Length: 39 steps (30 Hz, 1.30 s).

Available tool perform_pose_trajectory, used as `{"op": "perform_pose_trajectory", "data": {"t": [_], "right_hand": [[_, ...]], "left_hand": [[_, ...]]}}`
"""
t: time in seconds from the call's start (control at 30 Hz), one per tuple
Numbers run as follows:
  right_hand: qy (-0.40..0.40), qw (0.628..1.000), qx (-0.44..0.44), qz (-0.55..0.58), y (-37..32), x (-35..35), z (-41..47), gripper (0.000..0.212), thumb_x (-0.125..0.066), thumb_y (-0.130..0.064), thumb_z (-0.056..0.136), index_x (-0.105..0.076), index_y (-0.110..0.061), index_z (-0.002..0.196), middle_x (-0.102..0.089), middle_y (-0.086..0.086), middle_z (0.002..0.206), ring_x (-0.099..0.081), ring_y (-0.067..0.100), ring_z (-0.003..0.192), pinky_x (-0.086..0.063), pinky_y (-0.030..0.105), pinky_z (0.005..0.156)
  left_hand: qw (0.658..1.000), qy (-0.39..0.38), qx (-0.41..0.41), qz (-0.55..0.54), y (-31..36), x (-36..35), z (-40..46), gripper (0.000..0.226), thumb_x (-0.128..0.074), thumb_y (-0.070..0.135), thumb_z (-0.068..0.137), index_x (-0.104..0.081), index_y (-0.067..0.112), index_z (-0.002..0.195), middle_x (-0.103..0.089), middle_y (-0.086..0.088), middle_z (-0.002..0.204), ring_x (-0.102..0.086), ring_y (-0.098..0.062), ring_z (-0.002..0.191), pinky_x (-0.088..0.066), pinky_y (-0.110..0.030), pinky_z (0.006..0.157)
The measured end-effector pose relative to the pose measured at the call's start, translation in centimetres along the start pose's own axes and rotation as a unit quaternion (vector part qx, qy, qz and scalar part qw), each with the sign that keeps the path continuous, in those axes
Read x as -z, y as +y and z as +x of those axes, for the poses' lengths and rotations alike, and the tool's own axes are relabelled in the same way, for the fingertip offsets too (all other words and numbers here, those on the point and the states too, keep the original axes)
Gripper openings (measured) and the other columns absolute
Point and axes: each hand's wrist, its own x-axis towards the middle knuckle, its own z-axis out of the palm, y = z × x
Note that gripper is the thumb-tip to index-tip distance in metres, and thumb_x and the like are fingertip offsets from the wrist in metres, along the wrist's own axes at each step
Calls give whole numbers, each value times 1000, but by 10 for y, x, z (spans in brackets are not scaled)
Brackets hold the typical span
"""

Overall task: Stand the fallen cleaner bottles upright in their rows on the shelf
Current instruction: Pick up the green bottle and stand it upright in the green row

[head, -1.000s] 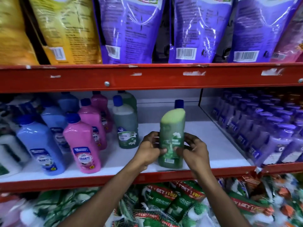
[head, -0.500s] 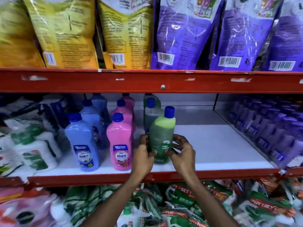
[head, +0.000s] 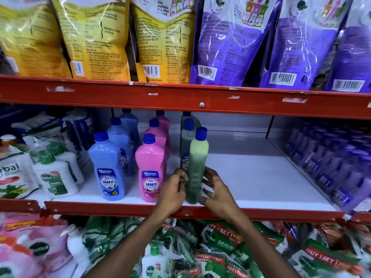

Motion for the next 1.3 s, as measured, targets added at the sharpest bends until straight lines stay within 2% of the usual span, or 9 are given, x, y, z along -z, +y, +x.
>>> {"op": "perform_pose_trajectory", "data": {"t": [0.1, 0.2, 0.3, 0.4, 0.47, 0.63, 0.73, 1.07, 1.3], "right_hand": [[-17, 999, 13, -40, -7, 11, 12, 82, -83, -18, 66, -43, -26, 138, -61, -7, 128, -62, 11, 114, -58, 31, 91], [-27, 997, 11, -78, -9, 24, 23, 71, -78, -7, 75, -48, -20, 138, -59, 5, 132, -62, 22, 112, -56, 45, 94], [-66, 993, 3, -100, -8, 32, 27, 63, -63, 3, 85, -45, -22, 140, -59, 3, 133, -58, 20, 120, -53, 41, 99], [-73, 993, 4, -91, -6, 34, 29, 61, -53, 8, 87, -44, -22, 139, -59, 1, 134, -55, 17, 124, -49, 34, 101], [-77, 994, 0, -78, -6, 33, 29, 61, -49, 10, 89, -43, -23, 140, -58, -1, 135, -54, 14, 124, -48, 28, 98], [-40, 997, 7, -69, -1, 29, 24, 55, -52, 7, 90, -44, -19, 139, -58, -2, 131, -58, 15, 118, -50, 13, 85], [12, 996, 0, -83, 5, 24, 18, 46, -62, -1, 87, -55, -16, 130, -65, -2, 121, -64, 18, 108, -49, 6, 74], [48, 994, -12, -96, 12, 13, 3, 44, -64, -2, 85, -58, -18, 125, -72, 1, 117, -67, 16, 108, -55, 33, 95], [64, 994, -15, -93, 9, 10, -3, 42, -71, -7, 83, -62, -18, 122, -73, -2, 115, -68, 13, 104, -55, 33, 96]], "left_hand": [[999, 14, -5, 39, 5, -5, -1, 22, -52, 1, 93, -47, 23, 93, -58, 9, 82, -58, -11, 76, -44, -6, 59], [997, 47, 0, 55, 13, -5, -3, 23, -62, 12, 92, -48, 14, 110, -63, 7, 95, -60, -9, 85, -44, -8, 70], [992, 55, -16, 111, 16, -4, -5, 27, -63, 13, 90, -55, 9, 115, -70, -5, 106, -66, -20, 95, -51, -24, 82], [983, 77, -25, 162, 17, -7, -9, 16, -62, 16, 92, -58, 10, 106, -60, 4, 89, -55, -6, 75, -49, -12, 68], [982, 81, -14, 171, 15, -10, -11, 18, -62, 20, 92, -54, 10, 105, -49, 9, 83, -47, -3, 70, -48, -13, 69], [992, 33, 48, 108, 14, -12, -5, 33, -67, 17, 88, -43, 14, 111, -61, -5, 105, -64, -22, 95, -48, -22, 80], [997, -15, 55, 43, 11, -9, 1, 49, -68, 13, 87, -41, 15, 128, -68, -7, 122, -64, -19, 107, -49, -26, 90], [999, 13, 14, 25, -7, -13, -4, 46, -74, 19, 84, -52, 17, 125, -72, -2, 118, -65, -9, 98, -50, -21, 85], [999, -4, 8, 37, -10, -10, -6, 48, -70, 18, 87, -49, 13, 130, -70, -6, 123, -67, -15, 108, -51, -23, 91]]}}
